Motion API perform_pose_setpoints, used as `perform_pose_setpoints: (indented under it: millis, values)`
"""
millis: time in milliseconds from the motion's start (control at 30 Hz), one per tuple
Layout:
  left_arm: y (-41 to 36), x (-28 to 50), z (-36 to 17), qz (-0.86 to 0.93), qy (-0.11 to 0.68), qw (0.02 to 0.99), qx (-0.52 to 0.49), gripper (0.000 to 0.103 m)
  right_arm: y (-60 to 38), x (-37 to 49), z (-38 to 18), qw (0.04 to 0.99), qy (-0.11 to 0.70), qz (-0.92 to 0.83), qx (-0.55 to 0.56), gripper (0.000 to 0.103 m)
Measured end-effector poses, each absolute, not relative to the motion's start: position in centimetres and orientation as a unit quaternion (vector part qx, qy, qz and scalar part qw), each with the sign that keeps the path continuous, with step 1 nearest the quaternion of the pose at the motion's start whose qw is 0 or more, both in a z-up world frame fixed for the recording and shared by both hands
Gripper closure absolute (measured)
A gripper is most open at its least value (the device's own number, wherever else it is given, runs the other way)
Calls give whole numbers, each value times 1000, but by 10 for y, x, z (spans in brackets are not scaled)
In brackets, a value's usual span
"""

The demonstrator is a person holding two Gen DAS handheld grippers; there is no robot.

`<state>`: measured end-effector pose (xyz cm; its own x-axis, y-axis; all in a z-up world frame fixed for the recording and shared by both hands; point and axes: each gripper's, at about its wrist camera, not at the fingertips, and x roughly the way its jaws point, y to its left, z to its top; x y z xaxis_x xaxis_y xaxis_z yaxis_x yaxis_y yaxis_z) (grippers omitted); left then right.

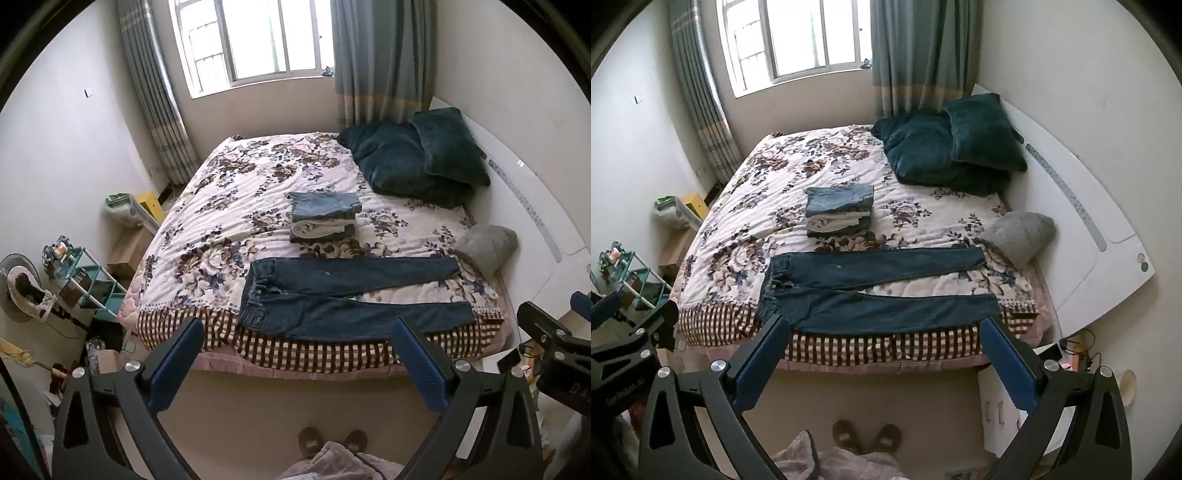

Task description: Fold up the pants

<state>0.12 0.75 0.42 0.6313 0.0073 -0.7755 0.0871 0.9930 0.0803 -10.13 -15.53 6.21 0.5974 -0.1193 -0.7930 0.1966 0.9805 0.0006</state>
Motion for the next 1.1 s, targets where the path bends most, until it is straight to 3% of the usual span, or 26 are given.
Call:
perform_pose_setpoints:
  millis: [1100]
  values:
    - [6,14,22,-25,424,904,54,0,-156,-94,67,895,435,-85,45,0]
